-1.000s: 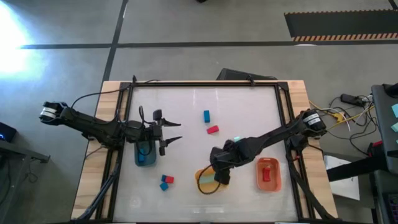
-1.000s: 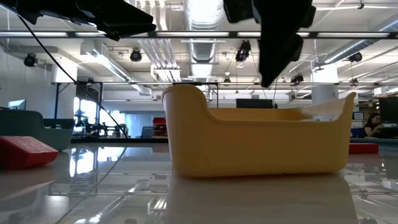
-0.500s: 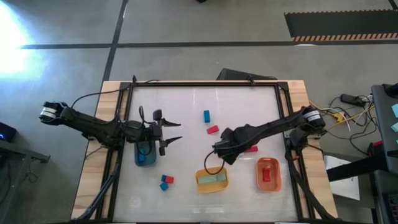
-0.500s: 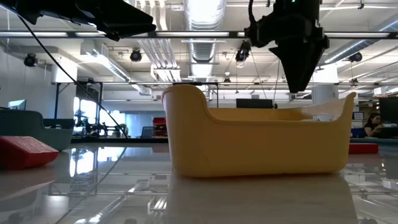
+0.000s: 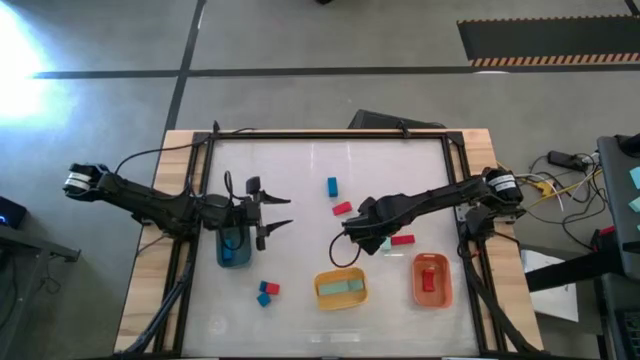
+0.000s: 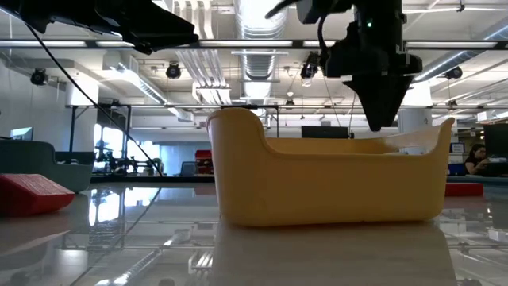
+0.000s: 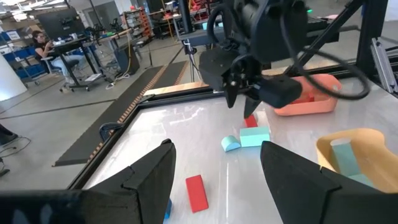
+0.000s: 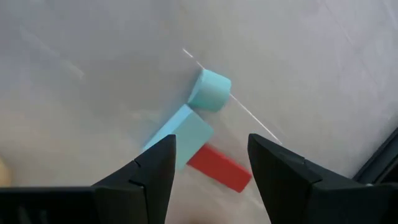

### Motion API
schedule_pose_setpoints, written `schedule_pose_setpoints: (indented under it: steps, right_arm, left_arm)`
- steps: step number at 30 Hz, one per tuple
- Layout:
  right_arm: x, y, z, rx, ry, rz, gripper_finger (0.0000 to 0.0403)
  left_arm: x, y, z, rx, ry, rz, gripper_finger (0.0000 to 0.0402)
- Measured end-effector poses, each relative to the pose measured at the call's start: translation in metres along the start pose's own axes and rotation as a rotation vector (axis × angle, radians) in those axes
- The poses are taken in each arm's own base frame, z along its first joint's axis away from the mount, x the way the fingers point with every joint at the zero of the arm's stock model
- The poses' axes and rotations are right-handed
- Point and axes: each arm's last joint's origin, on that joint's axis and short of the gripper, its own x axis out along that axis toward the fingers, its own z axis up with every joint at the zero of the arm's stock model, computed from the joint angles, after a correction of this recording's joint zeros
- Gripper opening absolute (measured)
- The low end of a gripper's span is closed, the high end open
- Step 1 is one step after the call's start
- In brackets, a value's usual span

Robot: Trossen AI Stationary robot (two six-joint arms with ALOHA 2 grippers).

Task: Sort & place blocks by color
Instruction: Put the red block into the orange bin

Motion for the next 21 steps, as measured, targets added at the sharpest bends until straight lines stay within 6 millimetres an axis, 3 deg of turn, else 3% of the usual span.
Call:
schedule_pose_setpoints:
  steps: [8, 21]
  right_arm:
    - [0.0071, -0.0026, -0.0021, -0.151, 0.049, -0.002, 0.0189]
    - [0.0005, -0.0106, -0.009, -0.363, 0.106, 0.102, 0.0189]
  left_arm:
    - [-0.0002, -0.0003, -0.0019, -0.004, 0.006, -0.001, 0.0219]
    - [-0.0002, -0.0003, -0.0019, 0.004, 0.006, -0.001, 0.0219]
